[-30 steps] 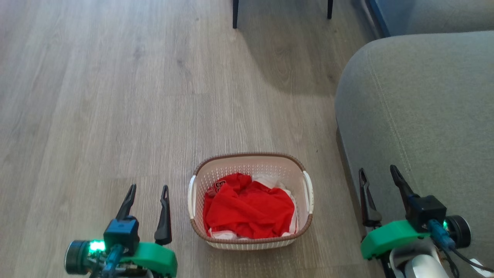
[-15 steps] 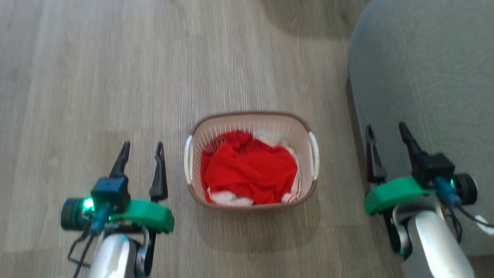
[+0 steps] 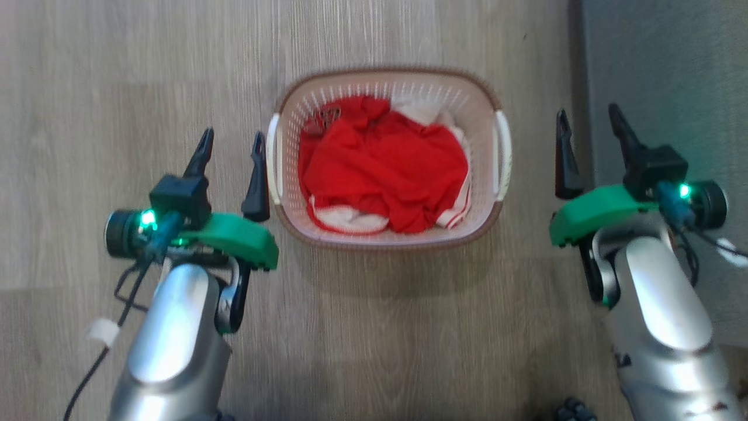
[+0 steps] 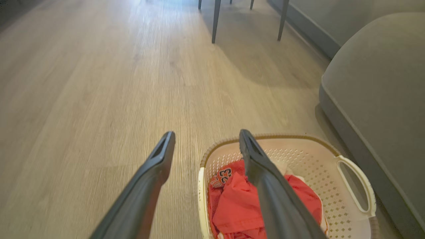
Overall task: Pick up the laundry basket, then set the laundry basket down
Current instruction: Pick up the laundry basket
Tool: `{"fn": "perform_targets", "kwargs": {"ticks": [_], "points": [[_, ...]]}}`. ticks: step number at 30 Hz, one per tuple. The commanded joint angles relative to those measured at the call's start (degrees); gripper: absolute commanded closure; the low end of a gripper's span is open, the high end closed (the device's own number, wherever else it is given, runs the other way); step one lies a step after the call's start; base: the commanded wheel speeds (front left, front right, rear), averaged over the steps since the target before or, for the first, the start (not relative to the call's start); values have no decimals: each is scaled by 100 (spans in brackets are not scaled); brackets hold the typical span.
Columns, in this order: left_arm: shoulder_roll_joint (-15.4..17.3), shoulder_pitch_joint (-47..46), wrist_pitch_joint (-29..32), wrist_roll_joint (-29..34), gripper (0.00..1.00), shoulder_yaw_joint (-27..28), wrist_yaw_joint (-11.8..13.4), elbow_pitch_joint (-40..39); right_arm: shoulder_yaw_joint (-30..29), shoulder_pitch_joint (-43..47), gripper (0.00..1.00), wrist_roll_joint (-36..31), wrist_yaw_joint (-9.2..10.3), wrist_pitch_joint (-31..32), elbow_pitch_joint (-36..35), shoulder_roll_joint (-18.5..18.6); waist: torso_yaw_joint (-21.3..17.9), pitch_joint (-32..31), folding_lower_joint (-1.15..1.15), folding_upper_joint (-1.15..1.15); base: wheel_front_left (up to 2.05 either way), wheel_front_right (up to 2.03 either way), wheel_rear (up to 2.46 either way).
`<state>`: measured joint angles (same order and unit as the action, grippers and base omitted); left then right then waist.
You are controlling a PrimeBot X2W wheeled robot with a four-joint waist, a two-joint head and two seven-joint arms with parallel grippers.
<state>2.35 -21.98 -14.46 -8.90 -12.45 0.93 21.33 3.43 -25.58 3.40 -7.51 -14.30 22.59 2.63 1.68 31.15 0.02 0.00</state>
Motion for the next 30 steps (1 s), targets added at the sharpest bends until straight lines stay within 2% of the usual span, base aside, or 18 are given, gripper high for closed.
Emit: {"fn": "perform_targets", "kwargs": {"ticks": [1, 8, 18, 30], "points": [[54, -138, -54, -32, 0, 134, -41, -50, 111, -97, 0, -23, 2, -70, -57, 25, 74, 491, -2, 0, 0, 0, 0], [54, -749, -54, -146, 0, -48, -119, 589, 191, -635, 0, -52, 2, -70, 591, 25, 124, 1114, -2, 0, 0, 0, 0], [54, -1508, -54, -377, 0, -485, -79, 1647, 281, -1138, 0, 6, 2, -70, 1318, 25, 201, 1810, -2, 0, 0, 0, 0], [53, -2331, -54, -580, 0, -800, 84, 2588, 336, -1542, 0, 58, 2, -70, 1628, 25, 254, 2395, -2, 0, 0, 0, 0]]}}
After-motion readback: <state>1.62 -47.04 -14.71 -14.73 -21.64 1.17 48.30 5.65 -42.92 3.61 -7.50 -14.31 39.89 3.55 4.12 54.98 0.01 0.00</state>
